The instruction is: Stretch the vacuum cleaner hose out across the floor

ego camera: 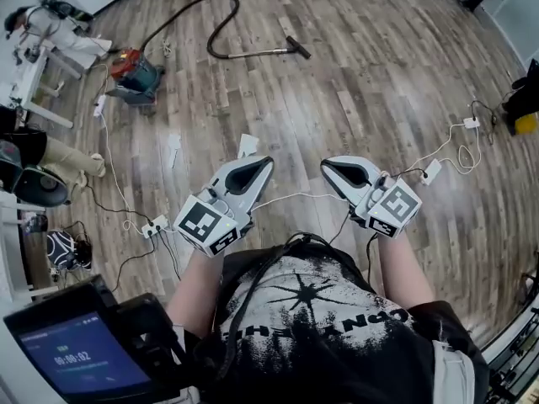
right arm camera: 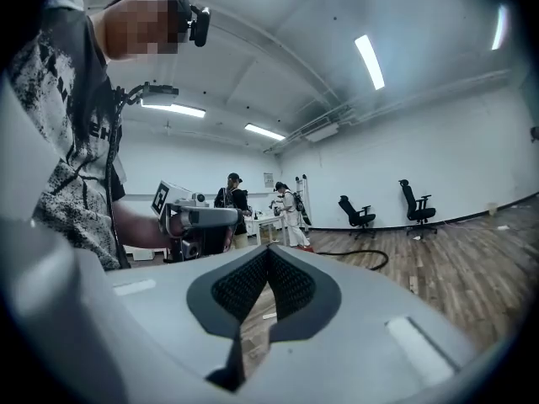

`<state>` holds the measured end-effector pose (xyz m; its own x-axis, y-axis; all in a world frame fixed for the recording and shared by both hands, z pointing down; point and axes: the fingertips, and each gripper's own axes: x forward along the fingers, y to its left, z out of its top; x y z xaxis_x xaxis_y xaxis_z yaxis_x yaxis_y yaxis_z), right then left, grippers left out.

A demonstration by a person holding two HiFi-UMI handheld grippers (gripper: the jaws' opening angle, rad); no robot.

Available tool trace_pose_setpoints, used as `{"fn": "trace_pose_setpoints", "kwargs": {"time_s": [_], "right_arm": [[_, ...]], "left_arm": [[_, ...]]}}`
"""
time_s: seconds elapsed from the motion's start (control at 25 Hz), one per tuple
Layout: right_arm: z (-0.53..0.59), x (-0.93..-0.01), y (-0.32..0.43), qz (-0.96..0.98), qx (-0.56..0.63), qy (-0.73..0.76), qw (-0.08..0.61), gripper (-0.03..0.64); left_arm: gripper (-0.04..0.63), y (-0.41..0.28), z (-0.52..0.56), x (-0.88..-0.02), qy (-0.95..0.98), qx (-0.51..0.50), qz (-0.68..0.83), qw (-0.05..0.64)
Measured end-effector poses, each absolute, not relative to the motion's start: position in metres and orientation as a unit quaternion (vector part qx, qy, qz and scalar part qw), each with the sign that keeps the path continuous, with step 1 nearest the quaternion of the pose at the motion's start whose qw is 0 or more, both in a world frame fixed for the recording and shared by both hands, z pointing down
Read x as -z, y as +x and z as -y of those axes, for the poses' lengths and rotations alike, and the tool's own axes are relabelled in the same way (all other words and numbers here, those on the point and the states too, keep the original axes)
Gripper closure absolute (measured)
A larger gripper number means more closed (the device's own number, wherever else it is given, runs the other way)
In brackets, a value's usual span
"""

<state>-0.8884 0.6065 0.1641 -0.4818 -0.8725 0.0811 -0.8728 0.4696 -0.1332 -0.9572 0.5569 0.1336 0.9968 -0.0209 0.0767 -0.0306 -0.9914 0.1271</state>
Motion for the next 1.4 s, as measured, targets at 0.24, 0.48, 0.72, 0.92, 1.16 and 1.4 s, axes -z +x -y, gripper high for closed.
{"fn": "trace_pose_setpoints", "kwargs": {"time_s": [0.24, 0.48, 0.72, 0.92, 1.16, 1.4], "right_arm": [[-0.607, -0.175, -0.868, 0.866, -0.091, 0.491, 0.002, 0.609], [-0.583, -0.181, -0.861, 0.856, -0.101, 0.507, -0.01, 0.61], [-0.527, -0.179, -0.851, 0.836, -0.096, 0.54, 0.022, 0.609], [-0.459, -0.173, -0.842, 0.807, -0.086, 0.583, 0.038, 0.609], [-0.361, -0.154, -0.841, 0.78, -0.075, 0.62, 0.037, 0.609], [-0.306, -0.16, -0.853, 0.772, -0.079, 0.627, 0.064, 0.609]], "left_arm": [[0.594, -0.92, -0.559, -0.15, 0.995, -0.063, -0.002, 0.08], [0.594, -0.906, -0.534, -0.159, 0.994, -0.065, -0.021, 0.091], [0.594, -0.892, -0.475, -0.163, 0.992, -0.057, -0.066, 0.092], [0.595, -0.889, -0.399, -0.15, 0.991, -0.046, -0.098, 0.083], [0.594, -0.899, -0.288, -0.145, 0.988, -0.048, -0.119, 0.088], [0.594, -0.91, -0.226, -0.15, 0.988, -0.038, -0.125, 0.086]]}}
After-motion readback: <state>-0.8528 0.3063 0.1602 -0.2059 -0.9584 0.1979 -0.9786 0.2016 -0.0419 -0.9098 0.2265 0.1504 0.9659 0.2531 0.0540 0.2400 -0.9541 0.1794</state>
